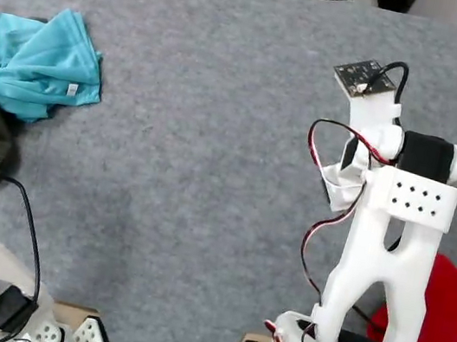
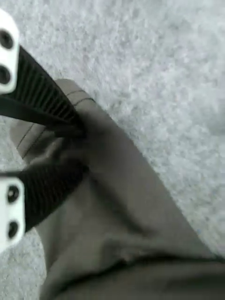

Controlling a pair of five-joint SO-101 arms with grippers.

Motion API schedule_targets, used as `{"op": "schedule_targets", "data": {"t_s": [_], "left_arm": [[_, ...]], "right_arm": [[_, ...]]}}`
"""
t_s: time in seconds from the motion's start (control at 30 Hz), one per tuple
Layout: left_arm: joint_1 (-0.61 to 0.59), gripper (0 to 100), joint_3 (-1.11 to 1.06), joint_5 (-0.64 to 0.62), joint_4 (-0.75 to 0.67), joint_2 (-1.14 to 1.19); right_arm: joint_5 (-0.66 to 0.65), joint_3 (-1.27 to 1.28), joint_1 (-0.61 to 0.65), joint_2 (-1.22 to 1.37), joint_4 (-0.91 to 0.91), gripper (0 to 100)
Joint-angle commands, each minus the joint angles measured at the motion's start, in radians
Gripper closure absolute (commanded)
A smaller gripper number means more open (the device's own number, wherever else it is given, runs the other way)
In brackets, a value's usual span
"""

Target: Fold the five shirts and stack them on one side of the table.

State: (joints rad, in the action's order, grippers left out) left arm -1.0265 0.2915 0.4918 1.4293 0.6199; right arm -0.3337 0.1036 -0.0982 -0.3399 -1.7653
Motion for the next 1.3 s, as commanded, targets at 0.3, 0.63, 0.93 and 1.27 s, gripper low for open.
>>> {"op": "schedule_targets", "data": {"t_s": [0.3, 0.63, 0.93, 1.27], "left_arm": [[0.077, 98, 0.436, -0.104, 0.319, -0.179], [0.384, 98, 0.359, -0.351, 0.331, -0.745], [1.111, 98, 0.121, -0.525, 0.327, -1.155], [0.660, 87, -0.233, -0.526, 0.132, -1.173]], "right_arm": [[0.002, -0.050, 0.012, -0.007, -0.017, 97.6], [-0.002, 0.008, 0.005, -0.008, -0.011, 97.6], [-0.034, 0.022, -0.054, -0.008, -0.008, 97.6], [-0.095, 0.021, -0.153, -0.008, -0.002, 97.6]]}}
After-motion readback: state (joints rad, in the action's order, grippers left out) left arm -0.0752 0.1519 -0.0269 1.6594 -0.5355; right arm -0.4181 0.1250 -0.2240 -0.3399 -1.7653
